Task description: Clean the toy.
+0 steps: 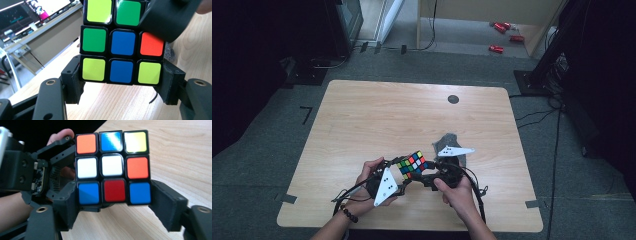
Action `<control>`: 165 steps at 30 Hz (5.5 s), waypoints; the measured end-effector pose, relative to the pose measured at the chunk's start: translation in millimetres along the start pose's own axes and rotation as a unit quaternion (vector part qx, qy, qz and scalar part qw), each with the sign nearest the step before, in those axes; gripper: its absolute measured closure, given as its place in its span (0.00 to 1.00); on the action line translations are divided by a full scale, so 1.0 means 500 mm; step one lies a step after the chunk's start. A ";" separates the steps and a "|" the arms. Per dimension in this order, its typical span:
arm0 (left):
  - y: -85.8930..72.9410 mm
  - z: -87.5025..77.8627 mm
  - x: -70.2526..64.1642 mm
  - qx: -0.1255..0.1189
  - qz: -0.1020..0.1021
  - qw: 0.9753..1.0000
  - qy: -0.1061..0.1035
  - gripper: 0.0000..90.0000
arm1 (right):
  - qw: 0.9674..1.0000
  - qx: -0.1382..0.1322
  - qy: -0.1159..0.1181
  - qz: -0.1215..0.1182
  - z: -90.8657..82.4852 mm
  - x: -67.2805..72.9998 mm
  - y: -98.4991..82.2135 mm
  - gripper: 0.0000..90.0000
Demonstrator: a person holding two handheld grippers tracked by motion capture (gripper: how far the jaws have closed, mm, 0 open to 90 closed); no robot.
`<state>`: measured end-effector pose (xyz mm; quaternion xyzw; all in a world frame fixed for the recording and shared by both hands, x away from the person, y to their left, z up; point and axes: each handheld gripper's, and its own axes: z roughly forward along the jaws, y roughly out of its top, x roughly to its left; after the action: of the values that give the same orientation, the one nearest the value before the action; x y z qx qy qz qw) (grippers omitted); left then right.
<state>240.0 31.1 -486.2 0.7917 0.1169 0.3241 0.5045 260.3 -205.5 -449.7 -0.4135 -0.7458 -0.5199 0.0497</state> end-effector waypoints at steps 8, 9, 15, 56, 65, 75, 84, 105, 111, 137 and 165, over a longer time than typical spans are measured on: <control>-0.008 -0.002 0.037 0.015 -0.087 0.996 -0.016 0.38 | 0.998 -0.062 0.025 -0.007 -0.041 -0.009 0.008 0.29; -0.009 -0.002 0.041 0.020 -0.094 0.995 -0.014 0.38 | 0.997 -0.072 0.020 -0.012 -0.047 -0.011 0.009 0.27; -0.015 -0.002 0.061 0.038 -0.136 0.990 -0.012 0.38 | 0.986 -0.118 -0.100 -0.069 -0.074 -0.037 0.006 0.19; -0.028 -0.006 0.092 0.028 -0.216 0.975 -0.045 0.38 | 0.956 -0.084 -0.256 -0.121 -0.036 -0.090 -0.043 0.76; -0.022 0.002 0.073 0.030 -0.196 0.978 -0.071 0.38 | 0.959 -0.171 -0.140 -0.179 -0.046 0.032 -0.018 0.75; -0.004 0.001 0.041 0.015 -0.145 0.984 -0.106 0.38 | 0.972 -0.167 -0.056 -0.157 -0.029 0.056 -0.022 0.75; -0.002 -0.007 0.047 0.006 -0.141 0.984 -0.109 0.38 | 0.975 -0.151 -0.110 -0.125 -0.037 0.011 -0.021 0.74; -0.001 -0.008 0.048 0.005 -0.140 0.984 -0.110 0.39 | 0.977 -0.144 -0.108 -0.112 -0.040 0.002 -0.021 0.73; -0.004 0.000 0.044 0.028 -0.131 0.986 -0.100 0.38 | 0.973 -0.150 -0.132 -0.117 -0.050 0.006 -0.017 0.73; 0.001 0.005 0.036 0.037 -0.127 0.986 -0.099 0.38 | 0.973 -0.163 -0.061 -0.152 -0.034 0.054 -0.018 0.72; 0.006 -0.012 0.053 0.006 -0.148 0.983 -0.105 0.38 | 0.974 -0.170 -0.122 -0.091 -0.035 0.001 -0.031 0.72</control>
<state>256.0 47.4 -471.3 0.7984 0.1810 0.1597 0.5516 243.6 -221.2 -452.8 -0.4069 -0.6811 -0.5873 -0.1601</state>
